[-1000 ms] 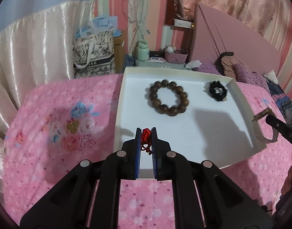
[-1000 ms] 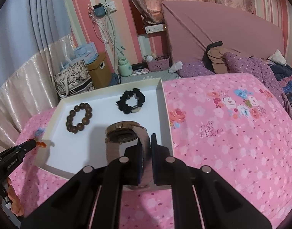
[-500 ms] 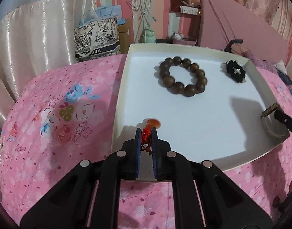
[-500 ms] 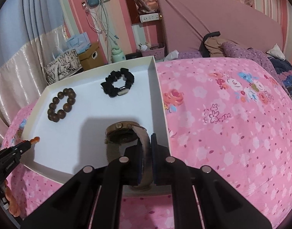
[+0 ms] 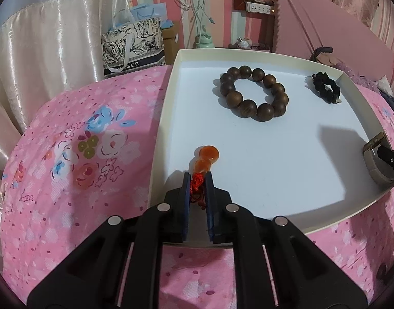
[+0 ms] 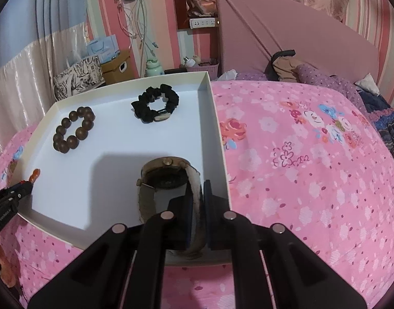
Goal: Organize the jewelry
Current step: 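Lower pendant and watch into the white tray and open both tools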
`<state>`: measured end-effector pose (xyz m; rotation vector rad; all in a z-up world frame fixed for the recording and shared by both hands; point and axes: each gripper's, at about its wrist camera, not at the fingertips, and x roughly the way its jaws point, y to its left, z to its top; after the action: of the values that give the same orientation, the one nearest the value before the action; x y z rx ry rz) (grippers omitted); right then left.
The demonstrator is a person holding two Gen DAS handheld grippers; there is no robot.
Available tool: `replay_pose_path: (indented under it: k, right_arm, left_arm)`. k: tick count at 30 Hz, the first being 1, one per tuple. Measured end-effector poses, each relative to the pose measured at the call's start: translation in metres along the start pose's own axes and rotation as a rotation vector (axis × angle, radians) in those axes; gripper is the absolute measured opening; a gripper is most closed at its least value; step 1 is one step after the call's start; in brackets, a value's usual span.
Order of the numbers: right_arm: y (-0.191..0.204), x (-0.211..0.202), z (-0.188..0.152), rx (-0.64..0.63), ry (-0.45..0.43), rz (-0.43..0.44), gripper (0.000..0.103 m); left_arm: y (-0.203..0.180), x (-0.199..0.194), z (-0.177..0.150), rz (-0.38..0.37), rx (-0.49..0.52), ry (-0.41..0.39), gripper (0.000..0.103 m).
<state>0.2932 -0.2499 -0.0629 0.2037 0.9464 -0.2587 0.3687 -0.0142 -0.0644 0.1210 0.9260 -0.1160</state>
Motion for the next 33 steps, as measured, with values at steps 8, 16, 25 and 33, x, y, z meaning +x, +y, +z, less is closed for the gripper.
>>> replay_pose_path:
  k: [8, 16, 25, 33]
  right_arm:
    - [0.003, 0.0, -0.001, -0.018, -0.001, -0.005, 0.011]
    - [0.003, -0.001, -0.002, -0.02, -0.004, -0.013, 0.011]
    - [-0.001, -0.006, -0.001, 0.024, 0.001, 0.069, 0.027]
    - [0.008, -0.026, 0.003, -0.006, -0.062, 0.083, 0.053]
  left_arm:
    - [0.0, -0.001, -0.001, -0.002, -0.001, -0.006, 0.01]
    - [0.0, -0.007, -0.002, -0.003, 0.0, -0.025, 0.014]
    - [-0.004, -0.024, 0.0, -0.024, 0.007, -0.084, 0.04]
    - [-0.006, -0.039, 0.002, -0.04, 0.006, -0.135, 0.062]
